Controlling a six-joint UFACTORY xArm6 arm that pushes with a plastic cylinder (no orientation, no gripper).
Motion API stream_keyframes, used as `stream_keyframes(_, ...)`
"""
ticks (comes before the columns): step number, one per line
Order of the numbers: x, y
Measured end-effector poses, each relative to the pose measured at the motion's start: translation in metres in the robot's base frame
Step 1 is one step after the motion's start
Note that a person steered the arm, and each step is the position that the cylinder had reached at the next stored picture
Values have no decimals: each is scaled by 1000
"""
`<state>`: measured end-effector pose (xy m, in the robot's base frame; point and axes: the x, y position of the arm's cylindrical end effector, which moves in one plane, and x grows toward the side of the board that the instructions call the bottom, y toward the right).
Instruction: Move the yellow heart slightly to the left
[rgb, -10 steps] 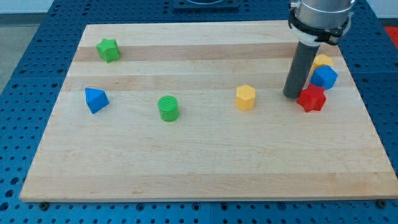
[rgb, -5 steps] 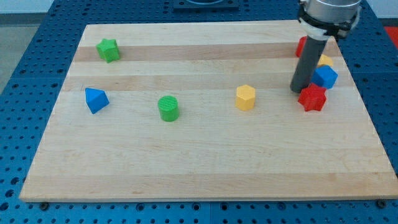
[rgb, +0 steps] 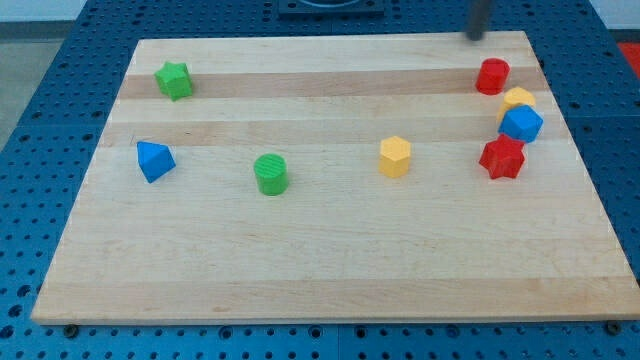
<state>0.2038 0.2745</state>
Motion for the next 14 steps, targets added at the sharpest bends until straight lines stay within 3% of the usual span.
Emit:
stream_keyframes(1, 8, 41)
stream_keyframes(2, 17, 46)
stream_keyframes(3, 110, 70)
stream_keyframes(5, 139, 63)
stream_keyframes(9, 140, 8)
stream_keyframes(14, 143, -8)
